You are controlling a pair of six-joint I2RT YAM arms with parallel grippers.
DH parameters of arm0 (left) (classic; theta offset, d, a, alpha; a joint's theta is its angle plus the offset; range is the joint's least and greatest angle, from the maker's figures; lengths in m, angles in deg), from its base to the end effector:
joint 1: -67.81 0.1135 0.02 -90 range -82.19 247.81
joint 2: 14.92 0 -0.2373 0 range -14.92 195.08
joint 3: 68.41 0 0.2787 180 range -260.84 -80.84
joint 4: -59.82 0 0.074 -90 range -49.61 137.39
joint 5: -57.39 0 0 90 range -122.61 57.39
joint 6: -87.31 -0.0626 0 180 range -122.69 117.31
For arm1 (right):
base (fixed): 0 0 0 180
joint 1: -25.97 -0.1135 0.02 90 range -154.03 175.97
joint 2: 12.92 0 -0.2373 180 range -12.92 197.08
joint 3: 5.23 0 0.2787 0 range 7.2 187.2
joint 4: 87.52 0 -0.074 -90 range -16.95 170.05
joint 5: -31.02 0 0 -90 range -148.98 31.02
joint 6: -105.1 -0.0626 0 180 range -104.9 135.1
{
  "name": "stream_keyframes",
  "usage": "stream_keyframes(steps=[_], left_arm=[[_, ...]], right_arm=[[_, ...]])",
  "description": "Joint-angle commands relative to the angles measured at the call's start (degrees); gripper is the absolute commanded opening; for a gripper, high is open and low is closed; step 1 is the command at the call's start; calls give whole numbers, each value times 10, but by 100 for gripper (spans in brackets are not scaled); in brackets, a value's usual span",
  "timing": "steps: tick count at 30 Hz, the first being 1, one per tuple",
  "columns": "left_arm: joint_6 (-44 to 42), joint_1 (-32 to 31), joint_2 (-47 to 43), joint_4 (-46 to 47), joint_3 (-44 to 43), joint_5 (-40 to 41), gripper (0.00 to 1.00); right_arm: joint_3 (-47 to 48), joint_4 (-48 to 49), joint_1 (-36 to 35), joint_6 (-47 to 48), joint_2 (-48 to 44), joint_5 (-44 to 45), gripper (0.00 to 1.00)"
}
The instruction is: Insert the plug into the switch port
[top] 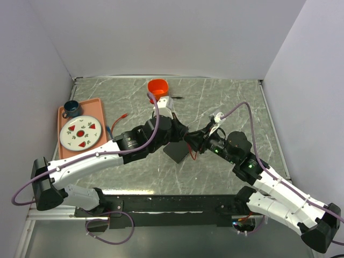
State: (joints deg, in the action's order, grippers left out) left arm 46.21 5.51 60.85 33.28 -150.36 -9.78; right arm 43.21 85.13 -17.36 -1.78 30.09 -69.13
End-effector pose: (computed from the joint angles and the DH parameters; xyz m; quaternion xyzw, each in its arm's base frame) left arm 0.1899 -0.3094 0.3277 -0.0184 0.8124 -0.3700 0.4503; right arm 0.1812 0.1861 0.2972 -0.2237 0.6830 0.4023 0.5671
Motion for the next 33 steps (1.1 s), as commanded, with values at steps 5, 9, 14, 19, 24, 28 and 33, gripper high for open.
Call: stream_keyframes(steps=[5,9,14,19,24,28,33], left_arm=[[7,-1,-28,42,-4,9,1],[8,-2,-29,45,-3,6,1],[-5,-2,-30,54,2,-9,23],[-23,4,-43,11,-5,41,95],[-60,65,-94,26,41,6,99],[-80,146,-110,43,92,-53,97],[-110,186,-63,72,133,-110,97]], right_arm=[[-1,25,-8,1,-1,-21,17],[0,23,-7,1,10,-29,0],[-6,21,-7,-3,10,-12,0],[-11,-16,-7,11,8,18,0],[-37,-72,-7,19,-8,55,0],[-56,-118,-6,1,-5,100,0],[-63,-182,-2,-44,34,148,0]])
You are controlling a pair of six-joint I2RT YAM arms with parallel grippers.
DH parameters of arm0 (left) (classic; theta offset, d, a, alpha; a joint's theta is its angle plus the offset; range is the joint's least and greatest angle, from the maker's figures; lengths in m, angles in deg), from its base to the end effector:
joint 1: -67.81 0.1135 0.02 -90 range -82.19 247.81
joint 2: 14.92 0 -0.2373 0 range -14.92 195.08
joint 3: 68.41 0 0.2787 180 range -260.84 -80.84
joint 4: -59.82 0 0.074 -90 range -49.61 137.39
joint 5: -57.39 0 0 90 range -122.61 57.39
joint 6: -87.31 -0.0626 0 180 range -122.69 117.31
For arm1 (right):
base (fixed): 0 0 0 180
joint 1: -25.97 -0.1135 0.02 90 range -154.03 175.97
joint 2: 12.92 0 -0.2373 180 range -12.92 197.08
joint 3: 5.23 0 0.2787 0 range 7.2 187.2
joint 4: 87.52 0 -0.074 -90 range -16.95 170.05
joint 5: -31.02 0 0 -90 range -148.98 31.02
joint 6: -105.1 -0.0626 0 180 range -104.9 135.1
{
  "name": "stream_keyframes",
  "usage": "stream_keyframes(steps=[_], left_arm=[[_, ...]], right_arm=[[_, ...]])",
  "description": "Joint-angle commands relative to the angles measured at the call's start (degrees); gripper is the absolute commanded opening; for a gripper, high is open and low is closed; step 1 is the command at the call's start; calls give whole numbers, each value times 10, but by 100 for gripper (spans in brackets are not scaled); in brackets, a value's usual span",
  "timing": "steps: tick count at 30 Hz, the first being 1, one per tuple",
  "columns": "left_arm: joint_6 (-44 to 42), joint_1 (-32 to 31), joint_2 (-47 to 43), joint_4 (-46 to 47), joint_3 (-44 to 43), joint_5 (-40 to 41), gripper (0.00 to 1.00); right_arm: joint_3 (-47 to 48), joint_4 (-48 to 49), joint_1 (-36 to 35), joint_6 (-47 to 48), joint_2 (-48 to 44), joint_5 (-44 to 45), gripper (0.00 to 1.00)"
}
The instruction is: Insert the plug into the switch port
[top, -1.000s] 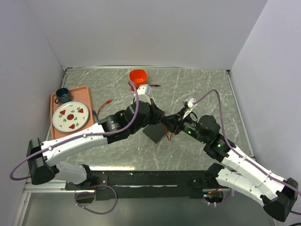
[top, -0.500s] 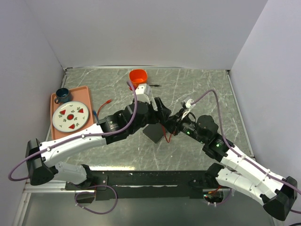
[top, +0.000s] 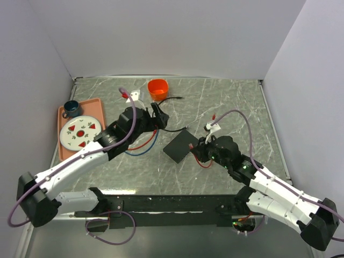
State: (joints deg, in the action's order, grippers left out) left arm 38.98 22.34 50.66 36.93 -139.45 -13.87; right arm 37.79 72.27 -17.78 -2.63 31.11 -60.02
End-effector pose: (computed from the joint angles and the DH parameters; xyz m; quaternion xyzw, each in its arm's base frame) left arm 0.2433 -0.2186 0.3162 -0.0699 0.7981 -0.3074 0.5135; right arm 0.1837 0.1774 0.2241 -0.1908 0.8028 0.2951 0.4816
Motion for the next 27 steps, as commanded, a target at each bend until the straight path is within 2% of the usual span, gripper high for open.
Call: stream_keyframes(steps=[1,8,12,15,27], left_arm=[[-43,25,50,46,32,-84,97],[-97,42,177,134,29,-195,97],[-109,46,259,166,16,-230,97],[-105,51,298,185,13,-252,97],[-108,55,380,240,28,-307,99]], right_arm=[[-15,-58,2,-44,31,56,0],[-48,-22,2,-69,95,18,0],[-79,25,-2,-92,114,-23,0],[-95,50,-7,-103,130,-20,0],[-62,128,-44,-107,259,22,0]])
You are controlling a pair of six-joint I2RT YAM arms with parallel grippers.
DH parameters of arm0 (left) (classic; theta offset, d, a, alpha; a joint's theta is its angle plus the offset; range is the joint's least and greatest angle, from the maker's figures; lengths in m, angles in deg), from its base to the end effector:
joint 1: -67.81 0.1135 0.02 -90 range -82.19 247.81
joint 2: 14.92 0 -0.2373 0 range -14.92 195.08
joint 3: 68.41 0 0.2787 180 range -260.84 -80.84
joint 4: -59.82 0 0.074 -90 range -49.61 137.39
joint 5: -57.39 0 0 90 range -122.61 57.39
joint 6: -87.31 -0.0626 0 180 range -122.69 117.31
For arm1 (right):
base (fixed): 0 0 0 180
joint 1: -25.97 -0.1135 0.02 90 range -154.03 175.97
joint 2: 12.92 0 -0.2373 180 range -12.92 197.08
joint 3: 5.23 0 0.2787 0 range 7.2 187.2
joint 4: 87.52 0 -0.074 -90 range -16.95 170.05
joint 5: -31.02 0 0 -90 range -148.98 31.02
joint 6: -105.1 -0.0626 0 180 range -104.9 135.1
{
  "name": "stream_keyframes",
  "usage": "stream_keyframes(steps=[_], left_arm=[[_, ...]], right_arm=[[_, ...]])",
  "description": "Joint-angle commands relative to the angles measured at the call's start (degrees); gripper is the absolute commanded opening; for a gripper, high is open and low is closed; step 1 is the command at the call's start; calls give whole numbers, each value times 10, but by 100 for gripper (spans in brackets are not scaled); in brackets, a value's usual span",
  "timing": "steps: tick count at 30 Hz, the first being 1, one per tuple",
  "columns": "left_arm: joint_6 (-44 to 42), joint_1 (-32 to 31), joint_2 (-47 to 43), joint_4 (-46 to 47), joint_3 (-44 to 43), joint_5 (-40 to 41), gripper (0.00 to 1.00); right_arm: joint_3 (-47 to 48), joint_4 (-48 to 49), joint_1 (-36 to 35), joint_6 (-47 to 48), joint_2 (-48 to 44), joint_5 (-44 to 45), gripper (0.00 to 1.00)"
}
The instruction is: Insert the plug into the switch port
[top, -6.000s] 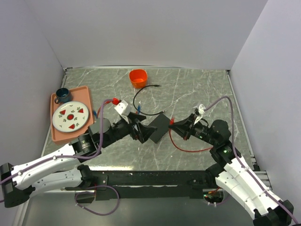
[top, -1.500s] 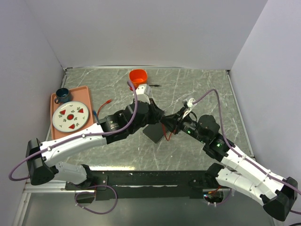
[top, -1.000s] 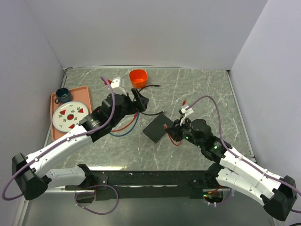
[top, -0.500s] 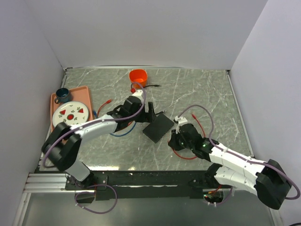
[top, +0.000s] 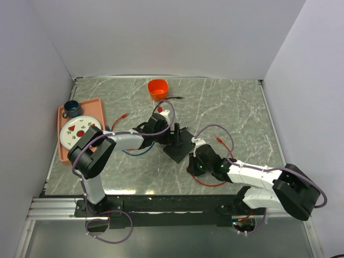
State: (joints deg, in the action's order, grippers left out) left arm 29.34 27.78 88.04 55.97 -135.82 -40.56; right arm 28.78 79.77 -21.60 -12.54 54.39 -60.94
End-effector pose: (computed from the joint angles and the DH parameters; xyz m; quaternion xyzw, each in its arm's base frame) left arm 0.3046 -0.2672 0.0964 0.0925 0.8976 -0.3015 0.3079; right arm 0.1713 0.1906 0.0812 -0.1667 0.9120 0.2411 0.2870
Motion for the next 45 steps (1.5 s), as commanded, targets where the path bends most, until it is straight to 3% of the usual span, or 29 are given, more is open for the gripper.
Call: stream_keyframes(steps=[1,45], left_arm=[[-14,0,8,52,-5,-46,99],[-2,0,51,89,22,-102,91]], right_arm=[[33,56,-7,-8,32,35,0],[48,126,-17,2,94,78,0]])
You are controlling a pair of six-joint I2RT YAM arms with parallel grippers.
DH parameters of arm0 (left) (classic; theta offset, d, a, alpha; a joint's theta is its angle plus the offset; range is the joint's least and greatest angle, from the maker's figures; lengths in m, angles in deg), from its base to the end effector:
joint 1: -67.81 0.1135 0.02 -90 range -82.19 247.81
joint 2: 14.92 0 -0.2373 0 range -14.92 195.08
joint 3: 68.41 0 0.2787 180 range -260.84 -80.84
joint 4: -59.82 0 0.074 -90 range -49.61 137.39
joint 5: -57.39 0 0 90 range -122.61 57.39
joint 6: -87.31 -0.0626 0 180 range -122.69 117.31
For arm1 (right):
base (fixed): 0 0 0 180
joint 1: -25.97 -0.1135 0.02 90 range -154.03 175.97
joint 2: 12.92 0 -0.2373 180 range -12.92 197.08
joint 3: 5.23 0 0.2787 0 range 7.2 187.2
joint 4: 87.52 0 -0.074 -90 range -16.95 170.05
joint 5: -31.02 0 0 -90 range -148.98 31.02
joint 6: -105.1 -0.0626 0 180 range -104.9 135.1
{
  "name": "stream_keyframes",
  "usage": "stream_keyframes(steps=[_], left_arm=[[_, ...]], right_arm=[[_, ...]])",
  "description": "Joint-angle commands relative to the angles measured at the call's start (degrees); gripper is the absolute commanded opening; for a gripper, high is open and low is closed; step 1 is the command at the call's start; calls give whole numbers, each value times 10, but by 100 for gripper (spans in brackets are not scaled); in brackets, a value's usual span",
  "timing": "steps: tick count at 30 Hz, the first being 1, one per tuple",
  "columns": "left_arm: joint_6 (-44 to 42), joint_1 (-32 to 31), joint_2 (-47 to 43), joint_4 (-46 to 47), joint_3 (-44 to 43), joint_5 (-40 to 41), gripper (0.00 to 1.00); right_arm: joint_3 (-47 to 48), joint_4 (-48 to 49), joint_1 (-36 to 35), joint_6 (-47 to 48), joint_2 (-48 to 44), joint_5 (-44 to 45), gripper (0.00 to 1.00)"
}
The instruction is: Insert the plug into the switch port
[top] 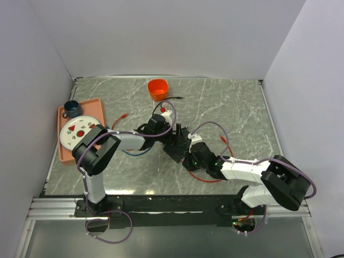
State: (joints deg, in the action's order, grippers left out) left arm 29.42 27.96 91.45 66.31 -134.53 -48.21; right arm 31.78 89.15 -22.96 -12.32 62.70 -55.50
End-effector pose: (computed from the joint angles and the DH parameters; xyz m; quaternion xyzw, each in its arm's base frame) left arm 0.3049 -0.2764 0.0865 0.1228 0.8675 -0.3712 0.3076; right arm 0.1871 0.2089 0.0782 -0.1582 0.8992 0.2298 0.3371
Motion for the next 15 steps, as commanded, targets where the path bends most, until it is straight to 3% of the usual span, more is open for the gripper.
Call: stream_keyframes(steps=[1,15], left_arm=[[-4,-2,17,-14,10,-27,91],[-3,-7,32,-15,10,-22,88]], right_arm=[[19,32,-5,1,14,24,0],[29,6,-8,3,-36,18,0]])
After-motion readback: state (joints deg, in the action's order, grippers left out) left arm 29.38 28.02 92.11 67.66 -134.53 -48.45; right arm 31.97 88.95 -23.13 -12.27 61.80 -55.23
